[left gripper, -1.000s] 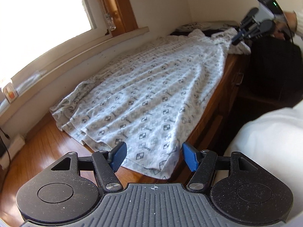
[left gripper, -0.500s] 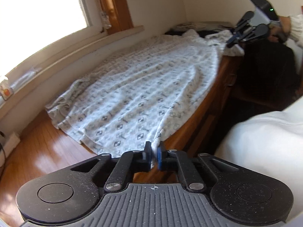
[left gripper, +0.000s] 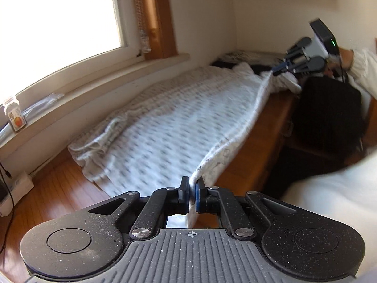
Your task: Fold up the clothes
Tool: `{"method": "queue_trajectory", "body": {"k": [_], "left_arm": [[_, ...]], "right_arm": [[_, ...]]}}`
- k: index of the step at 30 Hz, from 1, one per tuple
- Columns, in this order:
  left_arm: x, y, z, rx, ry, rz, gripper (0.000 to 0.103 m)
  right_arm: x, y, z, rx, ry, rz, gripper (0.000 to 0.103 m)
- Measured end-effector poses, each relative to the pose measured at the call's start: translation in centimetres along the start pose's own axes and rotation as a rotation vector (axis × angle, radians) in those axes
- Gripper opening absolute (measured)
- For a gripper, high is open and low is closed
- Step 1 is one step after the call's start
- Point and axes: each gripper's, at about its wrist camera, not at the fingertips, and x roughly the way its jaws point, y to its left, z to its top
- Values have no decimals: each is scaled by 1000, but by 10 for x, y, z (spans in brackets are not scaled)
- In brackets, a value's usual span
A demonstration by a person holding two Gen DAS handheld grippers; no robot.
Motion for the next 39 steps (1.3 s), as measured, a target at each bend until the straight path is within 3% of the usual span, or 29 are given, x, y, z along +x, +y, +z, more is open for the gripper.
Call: {"method": "queue_trajectory", "body": {"k": [6,13,14,19,21,22,28,33,34,36,37,39], "left_arm": [[36,58,25,-96,2,5,5],[87,110,37,-234,57,40,5],[93,113,36,-250,67,46,5],[104,118,21,-286,111,48,5],[104,123,16,-310,110,52,5],[103,125,14,-322,110,55,5],[90,129,10,-341,85,77,3],[89,134,10,-347,117,250,7],[89,132,12,-343,103,253,10],[91,126,20,-332,73,242,43],[95,120,27,-311,56,230,49],[106,108,40,-277,29,201,53]], "right_arm": [[59,-13,30,-48,-21,-58,3],[136,-18,34,38,13,-117,4],[144,-17,32,54,22,-127,8],[155,-13,30,98,15,-124,9],[155,-13,31,103,9,-129,19],[155,-13,31,110,0,-138,33],[147,-18,31,177,-52,-121,33],[136,-15,21,188,-48,-135,33],[132,-16,17,210,-47,-126,33],[125,-18,6,259,-51,-109,34],[122,-19,0,284,-55,-103,34],[118,-22,-11,336,-60,-89,36]]}}
